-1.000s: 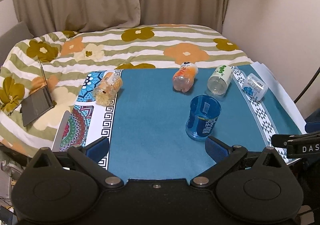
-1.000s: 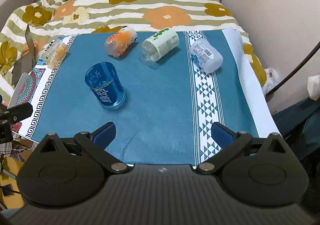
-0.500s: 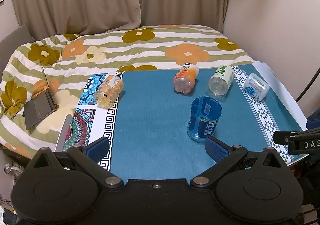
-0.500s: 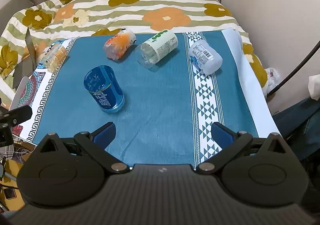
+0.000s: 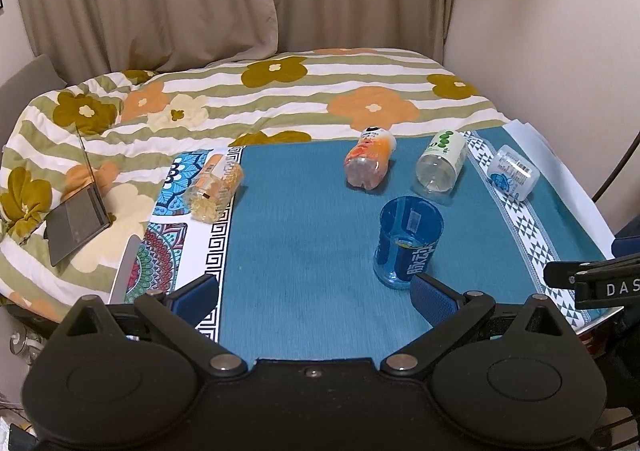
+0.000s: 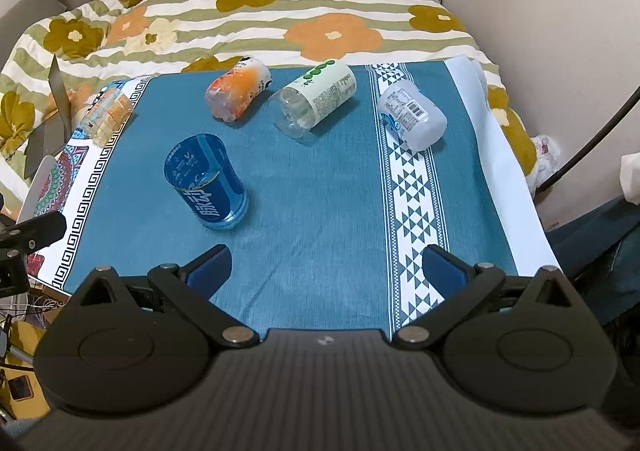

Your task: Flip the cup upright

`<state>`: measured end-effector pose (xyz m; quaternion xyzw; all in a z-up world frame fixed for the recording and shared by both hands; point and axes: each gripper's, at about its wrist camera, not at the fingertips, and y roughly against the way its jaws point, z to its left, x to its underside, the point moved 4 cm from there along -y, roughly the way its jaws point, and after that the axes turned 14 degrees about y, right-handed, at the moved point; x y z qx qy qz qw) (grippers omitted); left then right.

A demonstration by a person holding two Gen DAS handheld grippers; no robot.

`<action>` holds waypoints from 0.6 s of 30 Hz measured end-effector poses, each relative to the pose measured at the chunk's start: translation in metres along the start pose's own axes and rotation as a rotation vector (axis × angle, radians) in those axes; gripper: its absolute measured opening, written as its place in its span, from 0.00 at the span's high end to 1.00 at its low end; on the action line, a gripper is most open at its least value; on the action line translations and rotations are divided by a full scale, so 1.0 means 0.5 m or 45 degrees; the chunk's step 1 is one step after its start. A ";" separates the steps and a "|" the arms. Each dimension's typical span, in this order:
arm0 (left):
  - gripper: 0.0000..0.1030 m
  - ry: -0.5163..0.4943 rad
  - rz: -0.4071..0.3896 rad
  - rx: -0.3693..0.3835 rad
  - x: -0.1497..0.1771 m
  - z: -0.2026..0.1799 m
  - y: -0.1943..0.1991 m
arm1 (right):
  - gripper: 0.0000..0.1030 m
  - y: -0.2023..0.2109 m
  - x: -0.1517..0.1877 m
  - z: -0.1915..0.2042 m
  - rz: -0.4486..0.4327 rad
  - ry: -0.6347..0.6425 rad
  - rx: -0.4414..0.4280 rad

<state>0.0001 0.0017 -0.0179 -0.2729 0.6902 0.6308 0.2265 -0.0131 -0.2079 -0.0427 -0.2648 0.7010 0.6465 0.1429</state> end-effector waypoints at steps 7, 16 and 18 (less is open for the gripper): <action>0.00 -0.005 0.003 0.005 -0.001 -0.005 -0.005 | 0.00 -0.006 -0.003 -0.003 0.000 -0.002 0.004; 0.00 -0.007 -0.001 0.005 -0.001 -0.005 -0.003 | 0.00 -0.008 -0.003 -0.003 -0.004 0.001 0.006; 0.00 -0.005 -0.003 0.006 -0.001 -0.006 -0.003 | 0.00 -0.006 -0.003 -0.001 -0.007 0.003 0.009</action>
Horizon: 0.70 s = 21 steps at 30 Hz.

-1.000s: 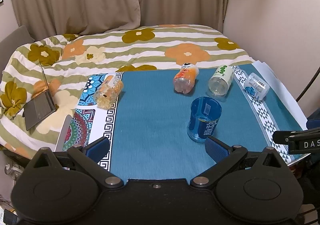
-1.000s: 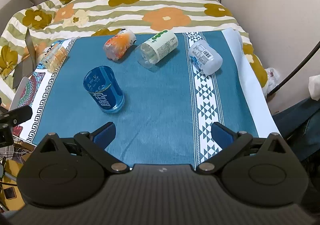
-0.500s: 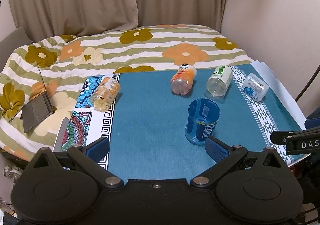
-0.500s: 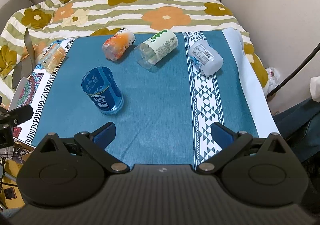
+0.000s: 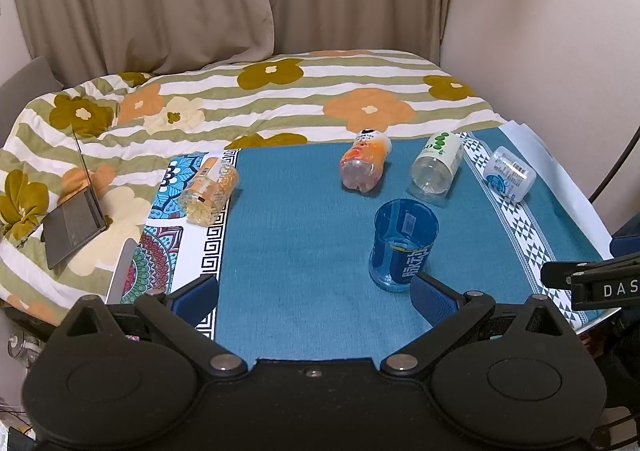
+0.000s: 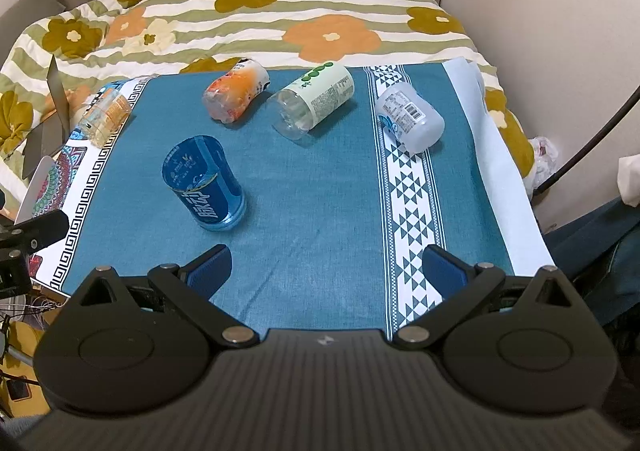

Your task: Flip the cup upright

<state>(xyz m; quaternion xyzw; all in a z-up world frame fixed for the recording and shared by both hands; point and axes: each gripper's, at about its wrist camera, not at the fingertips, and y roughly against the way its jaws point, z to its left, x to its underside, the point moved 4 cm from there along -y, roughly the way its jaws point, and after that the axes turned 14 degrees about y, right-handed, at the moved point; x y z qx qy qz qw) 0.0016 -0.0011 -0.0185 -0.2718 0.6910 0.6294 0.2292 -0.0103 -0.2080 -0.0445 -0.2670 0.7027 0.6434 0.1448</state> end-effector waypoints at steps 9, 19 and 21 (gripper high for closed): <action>0.00 0.020 0.007 0.016 -0.003 0.005 0.000 | 0.00 0.001 -0.002 0.003 -0.003 0.004 0.002; 0.00 0.055 -0.005 0.006 -0.009 0.019 -0.005 | 0.00 0.004 -0.007 0.006 -0.003 0.011 0.005; 0.00 0.055 -0.005 0.000 -0.011 0.021 -0.007 | 0.00 0.004 -0.007 0.007 -0.002 0.011 0.005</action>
